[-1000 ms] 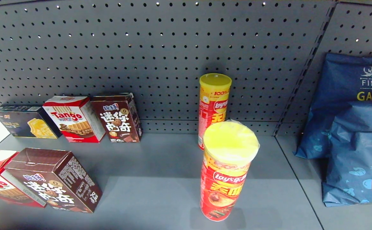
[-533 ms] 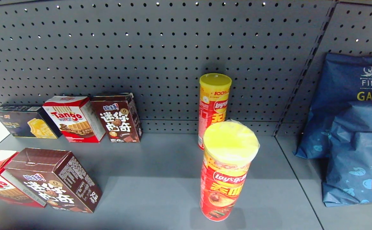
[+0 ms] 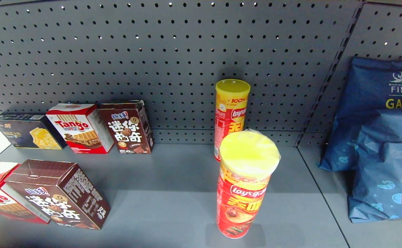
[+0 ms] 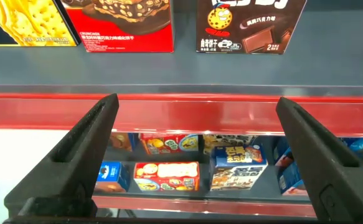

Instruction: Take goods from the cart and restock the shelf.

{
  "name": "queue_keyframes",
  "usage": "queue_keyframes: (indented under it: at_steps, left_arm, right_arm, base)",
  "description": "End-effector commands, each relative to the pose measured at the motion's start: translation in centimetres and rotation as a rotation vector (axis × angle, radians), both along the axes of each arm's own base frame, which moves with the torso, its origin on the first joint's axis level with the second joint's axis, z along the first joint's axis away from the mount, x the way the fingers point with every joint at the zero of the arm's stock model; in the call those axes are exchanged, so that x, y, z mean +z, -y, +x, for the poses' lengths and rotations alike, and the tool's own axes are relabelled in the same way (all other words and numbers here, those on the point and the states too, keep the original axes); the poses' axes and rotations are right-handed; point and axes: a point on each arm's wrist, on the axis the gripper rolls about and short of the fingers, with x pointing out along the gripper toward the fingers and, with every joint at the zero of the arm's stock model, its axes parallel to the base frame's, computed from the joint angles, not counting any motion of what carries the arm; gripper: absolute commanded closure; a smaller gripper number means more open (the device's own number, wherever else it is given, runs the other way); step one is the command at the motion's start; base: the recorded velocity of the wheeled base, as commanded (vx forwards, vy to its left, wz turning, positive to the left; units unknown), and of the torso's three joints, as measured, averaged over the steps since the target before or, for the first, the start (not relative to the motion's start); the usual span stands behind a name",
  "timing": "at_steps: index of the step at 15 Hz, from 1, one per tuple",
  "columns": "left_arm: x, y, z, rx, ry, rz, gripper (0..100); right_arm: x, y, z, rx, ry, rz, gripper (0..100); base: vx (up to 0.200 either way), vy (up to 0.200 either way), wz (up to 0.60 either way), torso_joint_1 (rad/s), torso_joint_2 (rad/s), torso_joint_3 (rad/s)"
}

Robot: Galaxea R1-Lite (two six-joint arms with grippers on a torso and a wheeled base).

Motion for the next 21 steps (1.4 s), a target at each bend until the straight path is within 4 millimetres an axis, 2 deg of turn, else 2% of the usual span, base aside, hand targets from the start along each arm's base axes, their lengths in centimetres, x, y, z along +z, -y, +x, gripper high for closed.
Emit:
queue_keyframes:
  at_steps: [1, 4, 6, 21]
  left_arm:
    - [0.01, 0.00, 0.03, 0.000, -0.003, 0.000, 0]
    - [0.01, 0.01, 0.03, -0.005, -0.004, 0.006, 0]
    - [0.01, 0.01, 0.03, -0.004, -0.003, 0.001, 0]
    - [0.01, 0.00, 0.03, -0.001, -0.003, -0.001, 0]
  right_arm:
    - [-0.01, 0.00, -0.01, 0.000, 0.001, 0.000, 0]
    - [0.01, -0.01, -0.01, 0.006, 0.002, -0.003, 0]
    - [0.01, -0.01, -0.01, 0.006, 0.002, -0.001, 0]
    - [0.01, -0.01, -0.01, 0.006, 0.002, -0.001, 0]
  base:
    - [0.000, 0.000, 0.00, 0.000, 0.00, 0.000]
    - [0.000, 0.000, 0.00, 0.000, 0.00, 0.000]
    - [-0.200, 0.000, 0.00, 0.002, 0.00, 0.000]
    - [0.000, 0.000, -0.04, 0.000, 0.00, 0.000]
